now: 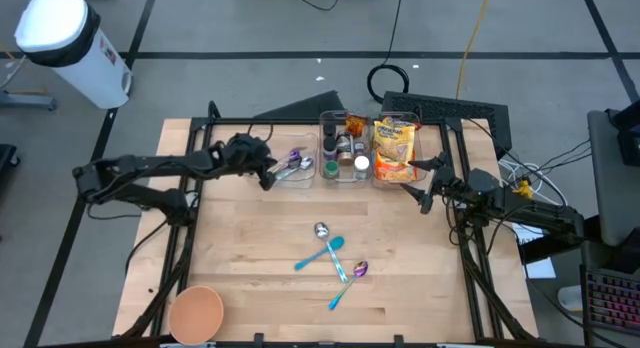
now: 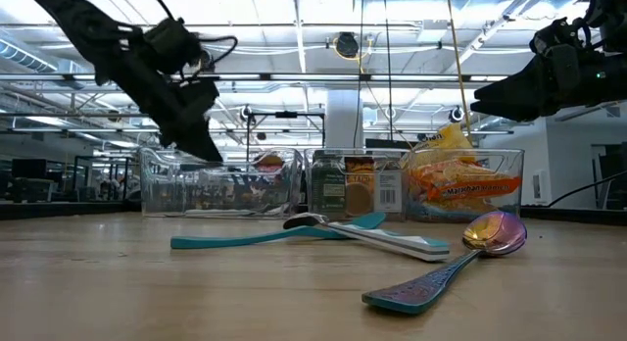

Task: Pick & Place Food Item
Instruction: Put the blue and violet spoon into the left transparent bin, then put the blue spoon into the left transparent bin

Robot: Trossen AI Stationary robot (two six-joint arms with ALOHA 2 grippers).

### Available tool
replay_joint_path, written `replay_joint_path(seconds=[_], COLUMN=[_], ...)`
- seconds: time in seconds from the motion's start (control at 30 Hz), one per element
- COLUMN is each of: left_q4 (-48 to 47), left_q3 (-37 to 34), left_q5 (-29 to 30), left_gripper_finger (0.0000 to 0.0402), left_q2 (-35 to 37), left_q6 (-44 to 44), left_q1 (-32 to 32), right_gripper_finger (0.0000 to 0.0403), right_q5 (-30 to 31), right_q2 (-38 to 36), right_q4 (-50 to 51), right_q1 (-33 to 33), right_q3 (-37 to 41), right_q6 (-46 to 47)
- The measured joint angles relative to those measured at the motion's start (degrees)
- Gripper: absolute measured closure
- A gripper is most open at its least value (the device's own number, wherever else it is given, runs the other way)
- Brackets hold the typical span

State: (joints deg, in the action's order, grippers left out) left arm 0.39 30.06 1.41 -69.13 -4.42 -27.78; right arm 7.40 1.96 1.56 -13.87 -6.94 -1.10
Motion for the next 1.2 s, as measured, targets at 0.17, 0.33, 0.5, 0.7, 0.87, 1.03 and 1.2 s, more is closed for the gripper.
replay_joint_path(seconds=[0.17, 0.33, 0.5, 0.7, 0.87, 1.03, 1.2], left_q4=[1.6, 1.4, 1.6, 1.7, 1.4, 1.7, 1.7], left_q3=[0.0, 0.0, 0.0, 0.0, 0.9, 3.6, 6.4], left_q5=[0.1, 1.8, 2.1, 4.8, 6.7, 6.7, 4.9], left_gripper_finger=[0.0401, 0.0399, 0.0377, 0.0352, 0.0317, 0.0266, 0.0214], left_q2=[-4.9, -6.9, -7.0, -7.0, -6.8, -4.0, -0.2], left_q6=[0.0, -0.4, -0.7, -2.2, -2.5, -3.6, -3.4], left_q1=[-1.3, -1.9, -1.8, -1.8, -1.1, 2.4, 8.9], right_gripper_finger=[0.0055, 0.0055, 0.0055, 0.0055, 0.0055, 0.0055, 0.0055], right_q5=[0.0, 0.0, 0.0, 0.0, 0.0, 0.0, 0.0], right_q2=[0.0, 0.0, 0.0, 0.0, 0.0, 0.0, 0.0], right_q4=[0.0, 0.0, 0.0, 0.0, 0.0, 0.0, 0.0], right_q1=[0.0, 0.0, 0.0, 0.0, 0.0, 0.0, 0.0], right_q3=[0.0, 0.0, 0.0, 0.0, 0.0, 0.0, 0.0], right_q6=[0.0, 0.0, 0.0, 0.0, 0.0, 0.0, 0.0])
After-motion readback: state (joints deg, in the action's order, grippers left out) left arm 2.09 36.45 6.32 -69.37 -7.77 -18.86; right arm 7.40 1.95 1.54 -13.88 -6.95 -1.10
